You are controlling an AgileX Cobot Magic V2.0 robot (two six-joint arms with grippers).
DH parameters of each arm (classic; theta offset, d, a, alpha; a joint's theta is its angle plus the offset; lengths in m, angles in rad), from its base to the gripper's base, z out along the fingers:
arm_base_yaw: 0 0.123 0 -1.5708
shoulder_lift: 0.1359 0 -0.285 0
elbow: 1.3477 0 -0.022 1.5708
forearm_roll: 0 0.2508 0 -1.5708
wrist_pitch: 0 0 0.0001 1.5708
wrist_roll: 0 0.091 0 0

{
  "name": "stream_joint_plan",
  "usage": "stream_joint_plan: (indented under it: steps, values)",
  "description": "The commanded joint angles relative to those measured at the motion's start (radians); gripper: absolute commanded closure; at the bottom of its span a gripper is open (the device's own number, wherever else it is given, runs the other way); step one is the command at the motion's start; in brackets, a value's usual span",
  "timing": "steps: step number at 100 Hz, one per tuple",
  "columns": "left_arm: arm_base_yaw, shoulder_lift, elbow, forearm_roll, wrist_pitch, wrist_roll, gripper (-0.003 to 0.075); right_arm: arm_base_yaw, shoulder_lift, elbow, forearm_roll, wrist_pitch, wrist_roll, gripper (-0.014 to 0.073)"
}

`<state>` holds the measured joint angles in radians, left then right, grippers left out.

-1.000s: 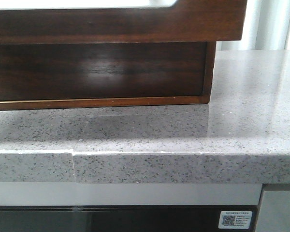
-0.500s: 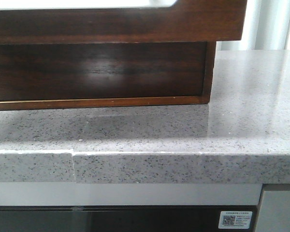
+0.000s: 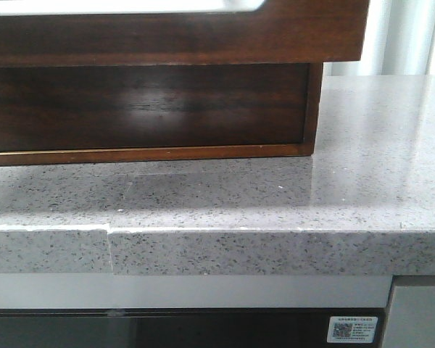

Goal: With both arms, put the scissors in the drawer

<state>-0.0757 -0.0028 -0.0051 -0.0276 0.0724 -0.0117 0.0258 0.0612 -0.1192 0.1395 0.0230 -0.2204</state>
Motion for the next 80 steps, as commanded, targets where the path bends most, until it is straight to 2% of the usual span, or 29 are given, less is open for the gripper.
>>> stream_joint_plan:
  steps: [1, 20, 33, 55, 62, 70, 80]
  values:
    - [0.002, -0.032, 0.037, -0.002, -0.072, -0.008, 0.0741, -0.027, -0.036, 0.055, -0.011, -0.147, -0.008, 0.0662]
    - [0.002, -0.032, 0.037, -0.002, -0.072, -0.008, 0.0741, -0.027, -0.093, 0.146, -0.011, -0.151, -0.008, 0.0662]
    - [0.002, -0.032, 0.037, -0.002, -0.072, -0.008, 0.0741, -0.024, -0.093, 0.145, -0.011, -0.094, -0.008, 0.0662]
    - [0.002, -0.032, 0.037, -0.002, -0.072, -0.008, 0.0741, -0.024, -0.093, 0.145, 0.017, -0.096, 0.0, 0.0662]
    - [0.002, -0.032, 0.037, -0.002, -0.072, -0.008, 0.0741, -0.024, -0.093, 0.145, -0.044, -0.109, 0.079, 0.0662]
    - [0.002, -0.032, 0.037, -0.002, -0.072, -0.008, 0.0741, -0.024, -0.093, 0.145, -0.216, -0.135, 0.243, 0.0662]
    - [0.002, -0.032, 0.037, -0.002, -0.072, -0.008, 0.0741, -0.024, -0.093, 0.145, -0.217, -0.168, 0.261, 0.0662]
